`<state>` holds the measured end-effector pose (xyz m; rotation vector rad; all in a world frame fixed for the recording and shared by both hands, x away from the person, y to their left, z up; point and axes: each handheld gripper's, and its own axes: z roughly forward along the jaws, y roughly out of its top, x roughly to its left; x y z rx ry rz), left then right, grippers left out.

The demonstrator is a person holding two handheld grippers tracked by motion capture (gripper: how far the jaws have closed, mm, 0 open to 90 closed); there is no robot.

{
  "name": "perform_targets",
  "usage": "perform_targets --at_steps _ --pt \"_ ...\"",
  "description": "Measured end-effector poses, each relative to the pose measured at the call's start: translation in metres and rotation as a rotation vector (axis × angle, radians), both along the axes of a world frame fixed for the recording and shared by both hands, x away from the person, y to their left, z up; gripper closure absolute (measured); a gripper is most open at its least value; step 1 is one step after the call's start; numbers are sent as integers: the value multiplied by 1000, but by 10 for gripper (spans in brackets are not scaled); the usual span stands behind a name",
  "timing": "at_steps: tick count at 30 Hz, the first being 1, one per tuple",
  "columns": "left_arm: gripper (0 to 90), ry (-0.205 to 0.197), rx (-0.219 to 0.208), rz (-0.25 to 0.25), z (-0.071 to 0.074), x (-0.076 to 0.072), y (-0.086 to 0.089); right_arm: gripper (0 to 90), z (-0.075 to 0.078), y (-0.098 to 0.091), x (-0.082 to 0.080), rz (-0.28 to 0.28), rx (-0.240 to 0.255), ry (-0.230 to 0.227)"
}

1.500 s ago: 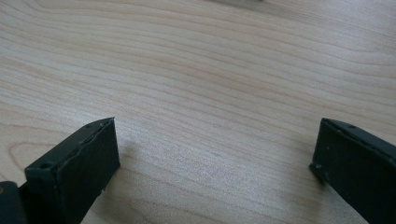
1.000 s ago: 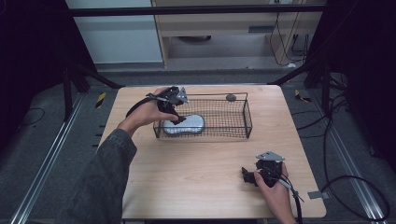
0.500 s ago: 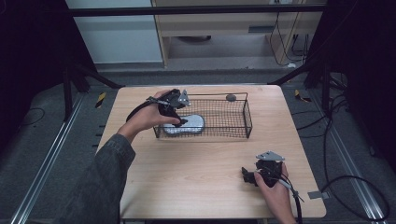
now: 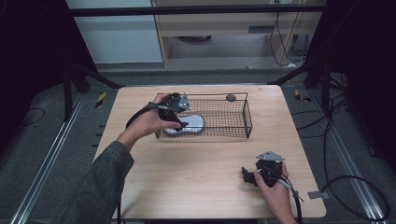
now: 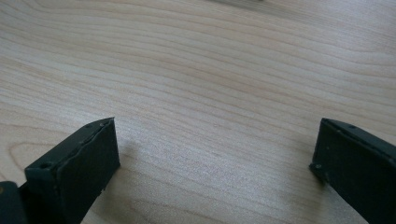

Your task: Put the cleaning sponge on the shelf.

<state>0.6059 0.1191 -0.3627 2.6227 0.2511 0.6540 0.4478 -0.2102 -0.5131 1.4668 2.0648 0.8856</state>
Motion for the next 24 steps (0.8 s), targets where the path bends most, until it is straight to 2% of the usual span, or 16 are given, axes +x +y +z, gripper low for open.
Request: perform_targets --at_steps 5,11,17,19,24 --pt "167 -2 -9 9 -1 -3 -3 7 0 0 0 0 0 1" --pt "51 10 -24 17 -4 -11 -9 7 0 0 0 0 0 0" --pt "47 10 -29 -6 -6 -24 -14 7 0 0 0 0 -1 0" --pt "46 11 -44 -9 -7 -27 -15 7 0 0 0 0 -1 0" --pt "52 13 -35 -7 -6 -34 -18 7 0 0 0 1 -1 0"
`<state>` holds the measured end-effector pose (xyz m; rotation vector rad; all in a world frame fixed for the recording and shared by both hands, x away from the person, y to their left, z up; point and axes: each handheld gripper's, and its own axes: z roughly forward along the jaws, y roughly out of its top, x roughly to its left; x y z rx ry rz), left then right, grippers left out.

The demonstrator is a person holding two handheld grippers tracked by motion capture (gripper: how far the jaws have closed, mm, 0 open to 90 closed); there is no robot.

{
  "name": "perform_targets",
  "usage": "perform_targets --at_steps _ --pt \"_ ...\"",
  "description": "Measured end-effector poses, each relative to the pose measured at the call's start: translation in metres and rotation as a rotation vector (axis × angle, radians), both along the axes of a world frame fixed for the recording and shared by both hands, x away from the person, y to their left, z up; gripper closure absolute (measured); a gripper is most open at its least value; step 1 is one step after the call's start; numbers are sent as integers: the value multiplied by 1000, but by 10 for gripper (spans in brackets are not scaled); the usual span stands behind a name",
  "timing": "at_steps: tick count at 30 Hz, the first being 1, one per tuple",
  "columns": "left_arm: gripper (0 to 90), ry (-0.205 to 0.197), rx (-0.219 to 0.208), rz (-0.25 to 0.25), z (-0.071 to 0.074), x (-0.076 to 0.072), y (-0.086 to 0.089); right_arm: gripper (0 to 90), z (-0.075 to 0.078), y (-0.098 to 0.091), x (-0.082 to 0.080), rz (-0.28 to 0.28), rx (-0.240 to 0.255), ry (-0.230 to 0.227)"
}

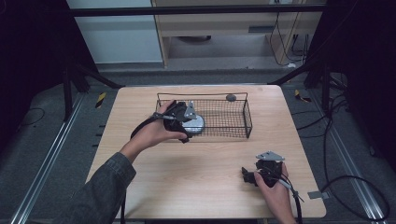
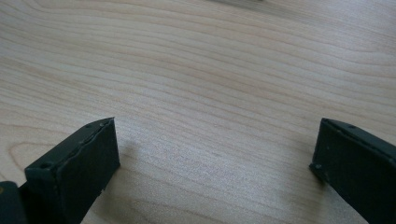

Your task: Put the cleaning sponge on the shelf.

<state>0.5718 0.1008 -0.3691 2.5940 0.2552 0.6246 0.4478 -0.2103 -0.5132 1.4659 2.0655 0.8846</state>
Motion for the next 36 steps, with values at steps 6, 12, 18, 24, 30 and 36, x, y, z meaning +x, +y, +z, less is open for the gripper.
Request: perform_targets --at_steps 6,12,18,24,30,36 --pt "54 1 -20 7 -2 -7 -3 7 0 0 0 0 0 0" --pt "48 6 -34 18 -4 -13 -5 7 0 0 0 0 0 0" --pt "44 19 -69 30 -6 -19 -4 7 0 0 0 0 0 0" --pt "43 20 -101 37 -9 -28 -4 7 0 0 0 0 0 0" --pt "44 15 -137 49 -12 -38 -3 7 0 0 0 0 0 0" --pt "43 17 -154 52 -21 -47 -2 7 0 0 0 0 -1 -1"
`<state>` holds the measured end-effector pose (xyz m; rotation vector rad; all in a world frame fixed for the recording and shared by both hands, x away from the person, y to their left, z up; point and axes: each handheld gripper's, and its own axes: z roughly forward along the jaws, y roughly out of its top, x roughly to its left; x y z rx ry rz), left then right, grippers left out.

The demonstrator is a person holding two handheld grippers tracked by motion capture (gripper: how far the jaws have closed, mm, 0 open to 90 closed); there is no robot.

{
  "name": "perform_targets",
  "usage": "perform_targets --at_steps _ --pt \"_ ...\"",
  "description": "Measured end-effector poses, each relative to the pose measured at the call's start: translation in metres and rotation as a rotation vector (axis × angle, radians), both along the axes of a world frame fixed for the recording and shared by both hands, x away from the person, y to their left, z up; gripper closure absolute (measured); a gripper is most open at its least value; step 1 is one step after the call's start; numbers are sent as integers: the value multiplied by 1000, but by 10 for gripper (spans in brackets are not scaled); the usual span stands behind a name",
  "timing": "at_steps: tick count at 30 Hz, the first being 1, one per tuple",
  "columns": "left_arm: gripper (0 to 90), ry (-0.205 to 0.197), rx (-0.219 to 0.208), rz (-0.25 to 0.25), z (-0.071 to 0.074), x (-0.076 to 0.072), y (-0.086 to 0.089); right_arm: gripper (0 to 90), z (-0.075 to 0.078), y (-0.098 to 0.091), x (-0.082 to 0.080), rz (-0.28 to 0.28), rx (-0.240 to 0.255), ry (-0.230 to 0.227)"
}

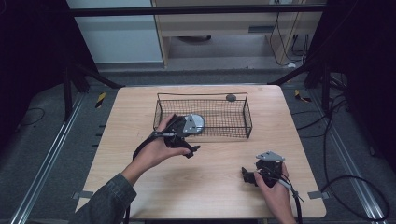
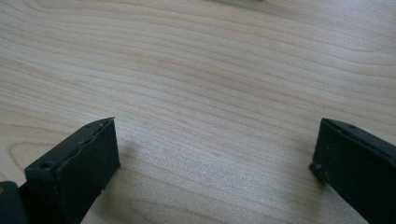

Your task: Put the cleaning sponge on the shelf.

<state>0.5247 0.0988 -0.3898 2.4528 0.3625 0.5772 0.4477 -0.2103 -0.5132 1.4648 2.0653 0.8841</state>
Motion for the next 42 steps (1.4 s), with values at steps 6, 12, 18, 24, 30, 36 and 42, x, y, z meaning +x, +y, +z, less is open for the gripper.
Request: perform_targets --at_steps 6,12,18,24,30,36,42 --pt "44 2 4 2 -9 -6 4 7 0 0 0 0 0 0" --pt "41 1 -13 18 -13 -12 11 7 0 0 0 -1 -1 0" --pt "41 16 -23 42 -18 -20 19 7 0 0 0 -1 -1 0" --pt "40 27 -40 72 -24 -25 30 7 0 0 0 -1 -1 -1" --pt "42 43 -78 119 -32 -28 47 7 0 0 0 -1 -1 0" --pt "40 55 -106 176 -38 -31 68 7 0 0 0 -1 -1 0" --pt "40 64 -140 249 -43 -31 90 7 0 0 0 -1 -1 0"
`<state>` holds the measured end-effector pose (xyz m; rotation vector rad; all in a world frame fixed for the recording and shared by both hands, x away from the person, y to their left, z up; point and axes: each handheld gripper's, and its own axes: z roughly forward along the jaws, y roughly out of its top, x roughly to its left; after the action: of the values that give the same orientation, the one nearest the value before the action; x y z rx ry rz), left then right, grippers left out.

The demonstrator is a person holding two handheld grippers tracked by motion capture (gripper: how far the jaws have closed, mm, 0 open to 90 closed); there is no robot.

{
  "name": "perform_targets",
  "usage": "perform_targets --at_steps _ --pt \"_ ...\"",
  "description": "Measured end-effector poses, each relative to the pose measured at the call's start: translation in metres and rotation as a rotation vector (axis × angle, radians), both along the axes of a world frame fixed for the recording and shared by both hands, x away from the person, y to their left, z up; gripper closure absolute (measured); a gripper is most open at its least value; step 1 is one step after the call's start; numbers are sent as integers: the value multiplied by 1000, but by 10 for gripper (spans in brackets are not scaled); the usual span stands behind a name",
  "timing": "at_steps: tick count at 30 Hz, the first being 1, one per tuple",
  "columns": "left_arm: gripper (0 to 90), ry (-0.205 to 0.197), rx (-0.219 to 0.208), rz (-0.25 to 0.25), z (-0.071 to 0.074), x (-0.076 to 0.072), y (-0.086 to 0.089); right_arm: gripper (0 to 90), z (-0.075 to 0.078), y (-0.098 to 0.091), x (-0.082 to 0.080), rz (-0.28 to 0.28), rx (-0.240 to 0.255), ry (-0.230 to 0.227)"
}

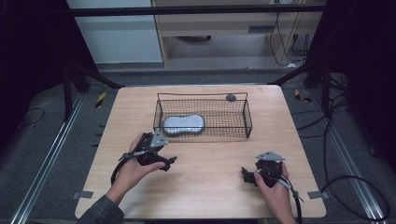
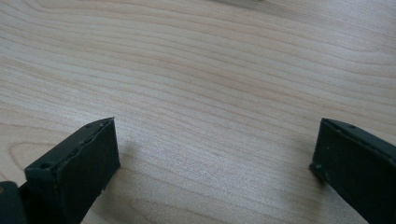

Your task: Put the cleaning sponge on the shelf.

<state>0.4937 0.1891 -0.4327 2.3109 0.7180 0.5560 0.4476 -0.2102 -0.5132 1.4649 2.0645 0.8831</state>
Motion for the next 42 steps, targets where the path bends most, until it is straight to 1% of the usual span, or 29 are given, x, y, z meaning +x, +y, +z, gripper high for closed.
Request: perform_targets --at_steps 2,6,7,9,11,12,13,16,26,27,32,36,38,39,42 --pt "40 3 -2 25 -1 1 10 7 0 0 0 0 1 0" --pt "39 6 -31 103 -5 5 34 7 0 0 0 0 -1 0" --pt "39 12 -32 121 -7 7 39 7 0 0 0 1 -3 -2" --pt "39 20 -48 159 -12 10 49 7 0 0 0 1 -4 -2" --pt "39 29 -52 183 -16 13 57 7 0 0 0 0 -4 -3" --pt "39 29 -52 183 -16 13 57 7 0 0 0 0 -4 -3" --pt "39 37 -45 202 -21 16 63 7 0 0 0 0 -4 -3" --pt "39 51 -44 229 -27 19 70 7 0 0 0 0 -4 -3" --pt "40 104 -34 292 -47 27 90 6 0 0 0 2 -3 -2" --pt "39 104 -34 299 -49 28 93 5 0 0 0 2 -3 -2" --pt "38 117 -56 336 -57 32 104 5 0 0 0 3 -2 -2" --pt "36 121 -79 345 -63 34 108 4 0 0 0 3 -1 -1" --pt "34 127 -85 352 -65 35 109 5 0 0 0 3 -2 -2" --pt "33 132 -77 355 -66 35 109 5 0 0 0 3 -2 -2" --pt "24 129 -77 358 -68 36 110 4 0 0 0 3 -2 -1"
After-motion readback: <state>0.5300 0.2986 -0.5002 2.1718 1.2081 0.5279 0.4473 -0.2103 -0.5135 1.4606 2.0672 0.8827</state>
